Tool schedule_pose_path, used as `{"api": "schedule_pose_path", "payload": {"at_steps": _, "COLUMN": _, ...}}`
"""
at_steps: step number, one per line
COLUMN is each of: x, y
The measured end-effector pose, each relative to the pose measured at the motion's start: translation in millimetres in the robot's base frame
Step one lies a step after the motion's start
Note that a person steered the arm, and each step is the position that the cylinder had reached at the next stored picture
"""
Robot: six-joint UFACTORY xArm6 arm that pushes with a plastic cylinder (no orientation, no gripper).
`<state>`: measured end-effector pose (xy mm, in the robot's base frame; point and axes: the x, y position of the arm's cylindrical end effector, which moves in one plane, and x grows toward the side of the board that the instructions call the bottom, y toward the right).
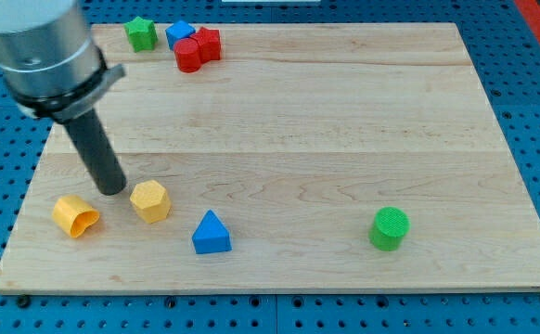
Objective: Push green circle closer to blue triangle
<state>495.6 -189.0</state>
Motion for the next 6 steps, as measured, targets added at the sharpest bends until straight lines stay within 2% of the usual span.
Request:
{"api": "schedule_pose_path", "payload": {"at_steps": 1, "x": -28.7, "y": 80.5}}
{"api": "schedule_pose_path", "payload": {"at_steps": 2, "x": -9.6, "y": 151.4}}
{"api": "schedule_pose_path", "payload": {"at_steps": 3, "x": 46.3, "y": 163.1}}
{"api": "schedule_pose_path", "payload": {"at_steps": 4, "x": 54.7, "y": 184.9}}
{"api": "schedule_pose_path", "payload": {"at_steps": 5, "x": 61.5, "y": 99.1}}
{"api": "schedule_pose_path", "payload": {"at_steps": 6, "x": 48.9, "y": 66.0}}
